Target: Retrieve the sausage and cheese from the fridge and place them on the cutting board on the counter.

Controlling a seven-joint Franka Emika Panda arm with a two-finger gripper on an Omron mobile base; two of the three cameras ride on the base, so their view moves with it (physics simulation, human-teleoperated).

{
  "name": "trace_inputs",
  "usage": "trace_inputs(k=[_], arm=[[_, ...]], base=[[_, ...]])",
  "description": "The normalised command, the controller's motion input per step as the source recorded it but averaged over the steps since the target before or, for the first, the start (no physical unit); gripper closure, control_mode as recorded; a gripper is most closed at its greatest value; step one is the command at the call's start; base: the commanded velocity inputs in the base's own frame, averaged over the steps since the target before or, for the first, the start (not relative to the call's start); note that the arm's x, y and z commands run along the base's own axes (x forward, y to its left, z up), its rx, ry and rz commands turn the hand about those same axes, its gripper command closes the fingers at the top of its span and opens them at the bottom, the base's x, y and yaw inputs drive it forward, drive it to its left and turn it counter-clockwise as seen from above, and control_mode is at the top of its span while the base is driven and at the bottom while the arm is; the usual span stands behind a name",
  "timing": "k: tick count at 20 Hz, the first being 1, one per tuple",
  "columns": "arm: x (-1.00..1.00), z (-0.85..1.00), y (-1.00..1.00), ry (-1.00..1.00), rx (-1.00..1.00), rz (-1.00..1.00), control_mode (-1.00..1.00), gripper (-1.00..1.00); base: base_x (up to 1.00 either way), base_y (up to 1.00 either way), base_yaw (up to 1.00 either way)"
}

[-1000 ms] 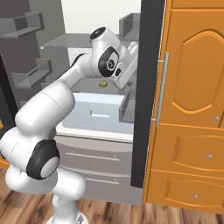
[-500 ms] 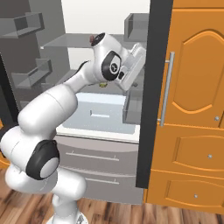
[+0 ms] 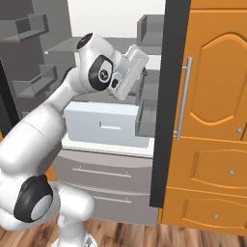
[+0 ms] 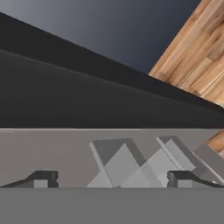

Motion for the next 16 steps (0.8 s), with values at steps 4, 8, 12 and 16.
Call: trace_inputs(k=[4, 8, 12, 16], arm=[[-0.57, 0.14, 0.93, 0.06, -0.07, 0.27, -1.00, -1.00], [-0.59, -0.01, 0.69, 0.10, -0.16, 0.48, -1.00, -1.00], [-0.56, -0.26, 0.70, 0.10, -0.22, 0.61, -1.00, -1.00], [-0.30, -0.20, 0.46, 0.03, -0.21, 0.73, -1.00, -1.00]], base=[[0.00, 0.00, 0.00], [0.00, 0.00, 0.00], [0.00, 0.00, 0.00], [0.00, 0.00, 0.00]])
